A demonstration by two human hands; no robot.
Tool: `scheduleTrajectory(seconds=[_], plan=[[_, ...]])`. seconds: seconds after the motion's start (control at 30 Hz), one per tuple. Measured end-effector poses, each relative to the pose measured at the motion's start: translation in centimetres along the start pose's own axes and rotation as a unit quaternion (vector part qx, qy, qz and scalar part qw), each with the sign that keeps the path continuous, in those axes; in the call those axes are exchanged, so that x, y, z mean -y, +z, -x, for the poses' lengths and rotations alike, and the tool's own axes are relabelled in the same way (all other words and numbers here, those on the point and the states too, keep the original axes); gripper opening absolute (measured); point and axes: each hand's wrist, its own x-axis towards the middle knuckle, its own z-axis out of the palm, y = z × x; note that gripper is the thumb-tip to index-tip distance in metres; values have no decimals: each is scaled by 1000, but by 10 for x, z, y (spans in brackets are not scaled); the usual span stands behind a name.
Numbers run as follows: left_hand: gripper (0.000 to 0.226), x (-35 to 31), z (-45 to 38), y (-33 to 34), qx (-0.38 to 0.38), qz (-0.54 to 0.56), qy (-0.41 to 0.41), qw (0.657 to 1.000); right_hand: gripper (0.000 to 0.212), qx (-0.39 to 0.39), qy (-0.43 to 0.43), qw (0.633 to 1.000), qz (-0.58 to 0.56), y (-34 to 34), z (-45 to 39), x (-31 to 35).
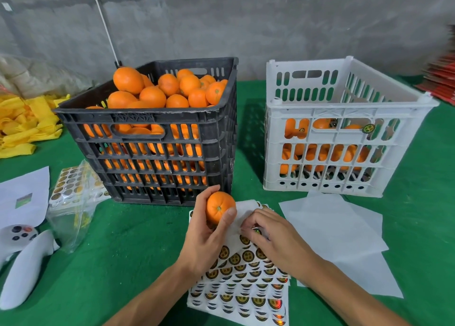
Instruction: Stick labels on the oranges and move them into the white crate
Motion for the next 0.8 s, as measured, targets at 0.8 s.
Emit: scheduleTrajectory(seconds=[0.8], plan=[[46,11,-16,-10,-41,42,-31,998,41,76,-31,996,27,-14,8,2]])
